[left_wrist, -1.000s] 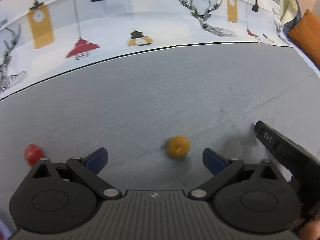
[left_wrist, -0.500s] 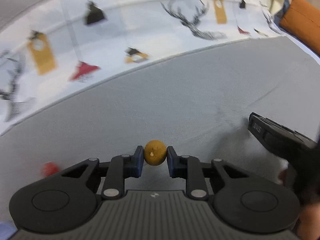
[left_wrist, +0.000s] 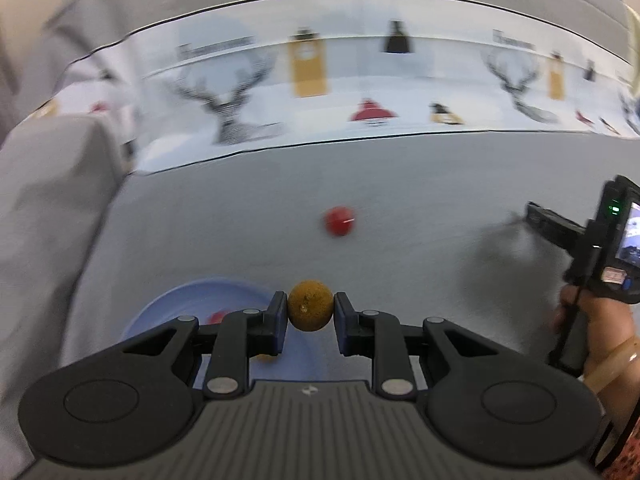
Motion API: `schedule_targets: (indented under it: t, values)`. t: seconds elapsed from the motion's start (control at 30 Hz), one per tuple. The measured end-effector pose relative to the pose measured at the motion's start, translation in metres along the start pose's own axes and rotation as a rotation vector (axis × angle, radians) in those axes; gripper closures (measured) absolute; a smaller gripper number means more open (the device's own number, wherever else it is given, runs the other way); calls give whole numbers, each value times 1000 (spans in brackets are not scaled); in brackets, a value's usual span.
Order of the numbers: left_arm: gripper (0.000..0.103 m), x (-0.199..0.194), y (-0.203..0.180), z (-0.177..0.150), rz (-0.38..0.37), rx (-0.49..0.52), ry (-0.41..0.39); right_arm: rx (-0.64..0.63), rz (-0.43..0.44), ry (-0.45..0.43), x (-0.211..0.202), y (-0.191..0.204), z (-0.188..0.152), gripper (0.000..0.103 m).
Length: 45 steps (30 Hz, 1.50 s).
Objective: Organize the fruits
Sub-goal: 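Carry both yellow fruits over the blue plate and open both tools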
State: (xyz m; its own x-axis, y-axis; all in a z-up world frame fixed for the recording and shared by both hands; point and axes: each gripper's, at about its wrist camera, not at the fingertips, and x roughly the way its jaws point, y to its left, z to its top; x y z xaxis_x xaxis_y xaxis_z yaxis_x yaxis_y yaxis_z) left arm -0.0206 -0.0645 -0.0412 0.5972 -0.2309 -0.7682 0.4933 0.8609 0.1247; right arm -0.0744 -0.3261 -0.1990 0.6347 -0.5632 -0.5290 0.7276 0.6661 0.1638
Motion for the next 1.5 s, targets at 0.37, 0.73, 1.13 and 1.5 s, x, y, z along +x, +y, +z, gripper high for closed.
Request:
schedule_targets:
  t: [0.37,0.73,1.13,1.5]
  values:
    - [76,-43,55,-30,25,-60,8,-118,223,-31,-97,34,4,77]
    - [76,-71,95,-60,10,-108,12,-382,573,127,-242,96,-55,77]
    - [76,-70,129,-79,23,-161,38,-483,620,149,-276,130,-71,77]
    - [76,-29,132,-59,4,-153,48,-510,635,138,-235,173,-68,77]
